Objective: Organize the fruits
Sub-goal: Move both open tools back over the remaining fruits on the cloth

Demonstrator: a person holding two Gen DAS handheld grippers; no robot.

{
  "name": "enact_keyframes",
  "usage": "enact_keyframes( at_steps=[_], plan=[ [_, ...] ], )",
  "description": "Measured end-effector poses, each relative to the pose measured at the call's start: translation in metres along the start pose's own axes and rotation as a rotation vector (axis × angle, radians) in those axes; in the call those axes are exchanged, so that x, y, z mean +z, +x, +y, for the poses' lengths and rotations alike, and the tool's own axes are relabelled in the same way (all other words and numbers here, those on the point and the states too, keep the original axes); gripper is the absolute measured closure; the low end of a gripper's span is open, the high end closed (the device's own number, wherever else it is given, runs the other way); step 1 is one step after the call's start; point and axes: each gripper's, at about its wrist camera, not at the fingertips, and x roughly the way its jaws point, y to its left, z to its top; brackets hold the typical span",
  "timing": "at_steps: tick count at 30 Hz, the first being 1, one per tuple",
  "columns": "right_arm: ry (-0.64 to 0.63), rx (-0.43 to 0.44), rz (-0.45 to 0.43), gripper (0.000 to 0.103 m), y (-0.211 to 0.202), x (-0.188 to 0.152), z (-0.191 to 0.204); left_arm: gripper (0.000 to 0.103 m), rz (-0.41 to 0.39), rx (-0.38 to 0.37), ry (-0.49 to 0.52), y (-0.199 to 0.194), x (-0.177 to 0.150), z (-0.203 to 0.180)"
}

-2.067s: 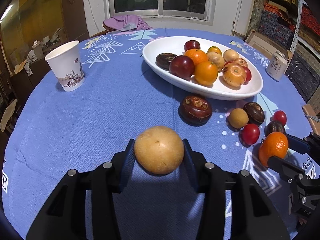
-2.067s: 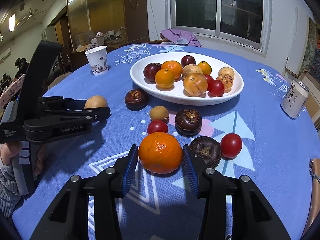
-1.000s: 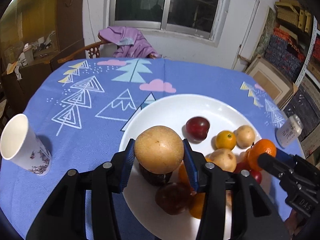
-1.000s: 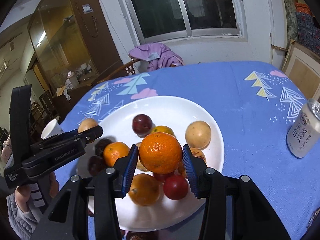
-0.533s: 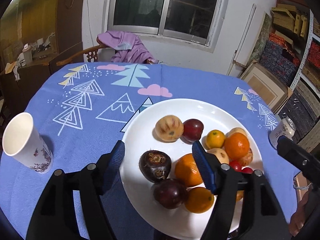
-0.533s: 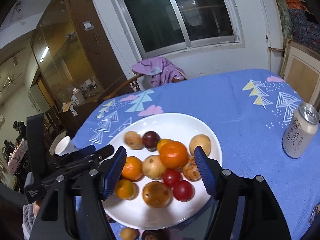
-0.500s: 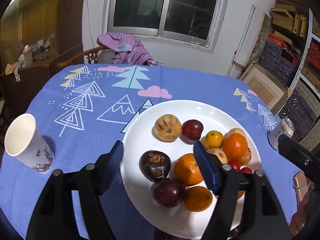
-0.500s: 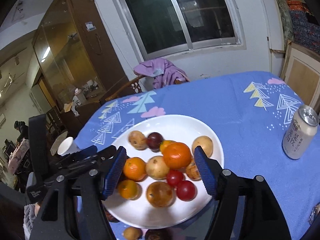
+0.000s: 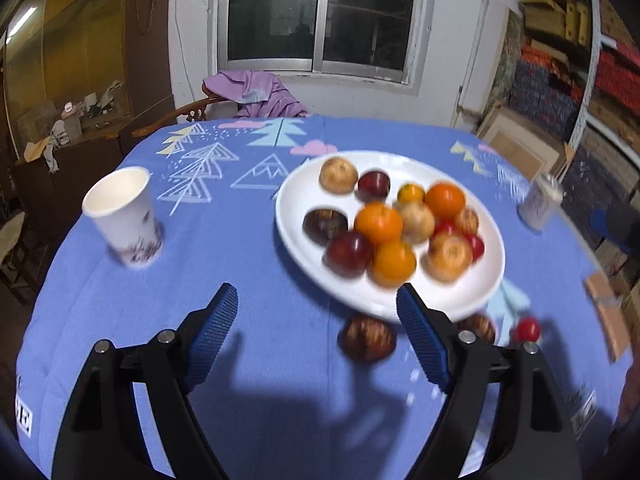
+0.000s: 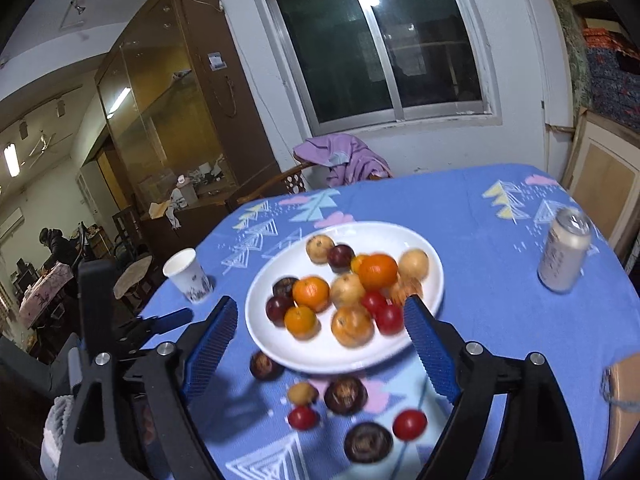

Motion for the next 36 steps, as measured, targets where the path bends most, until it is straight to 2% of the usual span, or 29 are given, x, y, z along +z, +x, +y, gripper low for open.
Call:
enact_keyframes(
  at_steps=[3,7,12,23,26,30,34,36],
  plan=[
    [0.038,-0.025,0.007,0.017,-0.011,-0.024,-0.018,0.023,-0.005,0.026,0.028,-0.009,-0.024,-0.004],
    [0.113,-0.045,0.029,0.017,-0.019,-0.044,-0.044,0.023,0.007,0.044,0.089,-0.003,-0.040,-0.017],
    [0.190,-0.033,0.005,0.017,-0.028,-0.044,-0.062,0.023,0.028,0.070,0.147,0.013,-0.043,-0.033],
    [0.243,-0.014,0.025,0.016,-0.025,-0.045,-0.069,0.023,0.125,0.086,0.111,0.060,-0.023,-0.038],
    [0.245,-0.018,0.030,0.016,-0.022,-0.045,-0.069,0.023,0.158,0.065,0.080,0.068,-0.021,-0.032],
    [0.245,-0.027,0.044,0.016,-0.017,-0.046,-0.070,0.022,0.182,0.024,0.022,0.074,-0.019,-0.019],
    [0.252,-0.037,0.061,0.016,-0.012,-0.048,-0.073,0.022,0.183,0.043,0.030,0.071,-0.022,-0.011],
    [0.259,-0.036,0.067,0.016,-0.010,-0.049,-0.075,0.022,0.181,0.076,0.034,0.063,-0.028,-0.001]
  ],
)
